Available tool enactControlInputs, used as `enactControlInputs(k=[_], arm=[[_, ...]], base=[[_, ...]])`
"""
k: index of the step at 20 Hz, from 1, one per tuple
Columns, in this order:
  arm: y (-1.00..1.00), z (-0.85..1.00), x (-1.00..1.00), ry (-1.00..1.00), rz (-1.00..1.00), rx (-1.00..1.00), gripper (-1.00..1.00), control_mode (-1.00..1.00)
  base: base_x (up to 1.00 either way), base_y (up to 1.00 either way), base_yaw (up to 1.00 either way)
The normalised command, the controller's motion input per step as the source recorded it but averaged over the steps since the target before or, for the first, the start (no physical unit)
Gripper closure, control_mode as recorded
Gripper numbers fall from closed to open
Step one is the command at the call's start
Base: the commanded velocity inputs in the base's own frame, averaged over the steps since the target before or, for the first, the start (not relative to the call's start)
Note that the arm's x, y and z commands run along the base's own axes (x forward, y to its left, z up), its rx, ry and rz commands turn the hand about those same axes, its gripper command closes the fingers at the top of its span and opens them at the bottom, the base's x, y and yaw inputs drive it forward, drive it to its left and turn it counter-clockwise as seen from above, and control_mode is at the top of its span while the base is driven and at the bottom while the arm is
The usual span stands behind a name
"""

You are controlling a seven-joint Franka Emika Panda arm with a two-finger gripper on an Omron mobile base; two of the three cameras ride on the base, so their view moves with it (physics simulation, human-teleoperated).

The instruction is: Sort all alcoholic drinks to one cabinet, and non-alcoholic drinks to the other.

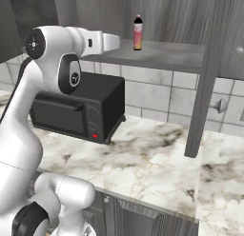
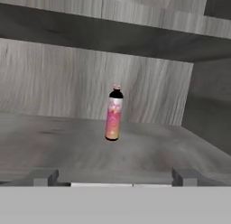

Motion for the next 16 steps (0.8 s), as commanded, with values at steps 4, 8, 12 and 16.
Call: enactControlInputs(k=[4, 8, 12, 16], arm=[[0.15, 0.0, -0.36, -0.03, 0.02, 0.0, -1.0, -1.0], [0.13, 0.0, -0.39, -0.04, 0.03, 0.0, -1.0, -1.0], [0.13, 0.0, -0.42, -0.03, 0.05, 0.01, -1.0, -1.0], [0.14, 0.0, -0.41, -0.01, 0.07, 0.02, -1.0, -1.0]], base=[[0.0, 0.0, 0.0], [0.0, 0.0, 0.0], [0.0, 0.0, 0.0], [0.0, 0.0, 0.0]])
